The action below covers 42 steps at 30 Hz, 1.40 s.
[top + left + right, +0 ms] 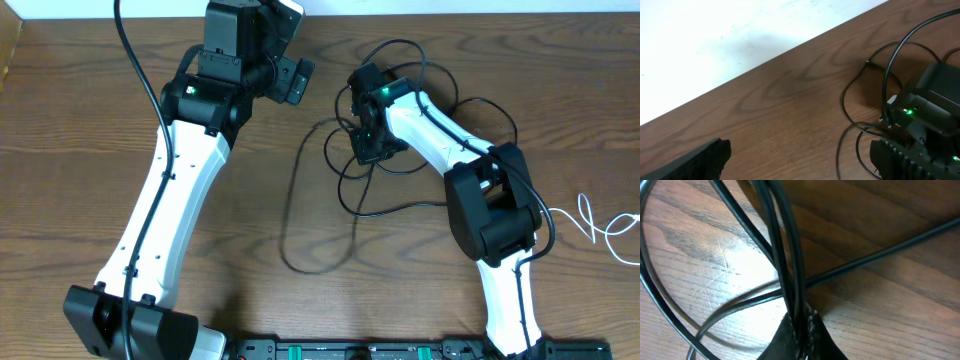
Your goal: Untangle cables
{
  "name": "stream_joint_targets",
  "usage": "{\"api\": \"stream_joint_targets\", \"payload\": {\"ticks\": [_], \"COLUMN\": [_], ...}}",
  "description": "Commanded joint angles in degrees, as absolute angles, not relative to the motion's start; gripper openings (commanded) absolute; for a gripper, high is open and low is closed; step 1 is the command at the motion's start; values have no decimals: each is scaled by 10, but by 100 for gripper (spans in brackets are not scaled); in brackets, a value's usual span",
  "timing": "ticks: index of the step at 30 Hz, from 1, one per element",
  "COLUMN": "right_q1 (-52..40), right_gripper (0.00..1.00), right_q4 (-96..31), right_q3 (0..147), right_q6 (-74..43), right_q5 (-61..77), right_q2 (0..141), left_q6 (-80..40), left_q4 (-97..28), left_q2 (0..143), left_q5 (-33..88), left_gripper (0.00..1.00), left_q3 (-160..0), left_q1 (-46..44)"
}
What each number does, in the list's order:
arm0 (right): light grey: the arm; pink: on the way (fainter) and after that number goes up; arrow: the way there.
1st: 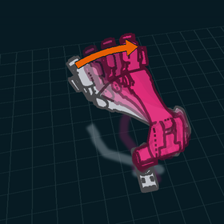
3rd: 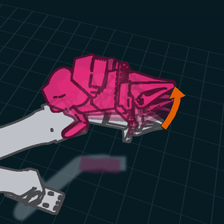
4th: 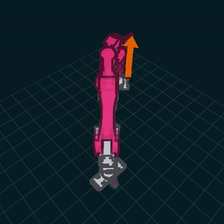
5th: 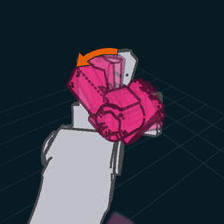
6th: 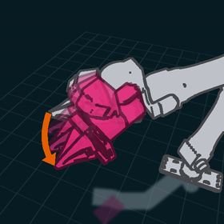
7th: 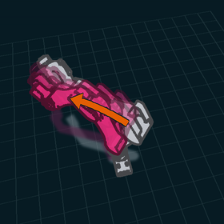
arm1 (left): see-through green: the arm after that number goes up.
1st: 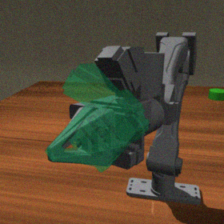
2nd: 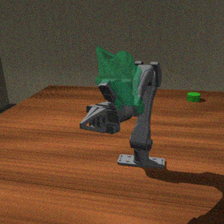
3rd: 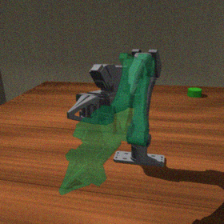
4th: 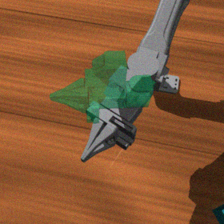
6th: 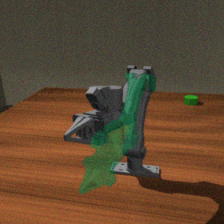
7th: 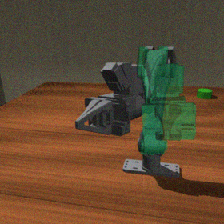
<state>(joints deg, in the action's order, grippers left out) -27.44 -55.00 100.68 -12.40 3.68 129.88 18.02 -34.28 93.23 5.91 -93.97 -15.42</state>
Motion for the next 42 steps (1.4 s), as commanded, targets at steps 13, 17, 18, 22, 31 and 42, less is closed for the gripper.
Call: {"api": "stream_joint_targets", "payload": {"ticks": [13,17,18,22,31,42], "right_q1": [-259,-240,-235,-218,-215,-215], "right_gripper": [1,1,1,1,1,1], "right_q4": [-543,-551,-555,-567,-577,-586], "right_q3": [1015,1015,1015,1015,1015,1015], "right_q6": [-111,-103,-101,-86,-72,-59], "right_q5": [24,20,20,20,21,63], "right_q2": [1186,1126,1113,1061,993,983], "left_q6": [177,178,178,180,182,202], "left_q4": [-349,-349,-350,-354,-355,-353], "left_q2": [937,937,938,944,979,993], "left_q5": [65,65,67,107,251,268], "left_gripper": [94,94,94,94,94,94], "left_q3": [-940,-940,-940,-940,-940,-940], "left_q1": [-153,-153,-153,-153,-157,-221]}}
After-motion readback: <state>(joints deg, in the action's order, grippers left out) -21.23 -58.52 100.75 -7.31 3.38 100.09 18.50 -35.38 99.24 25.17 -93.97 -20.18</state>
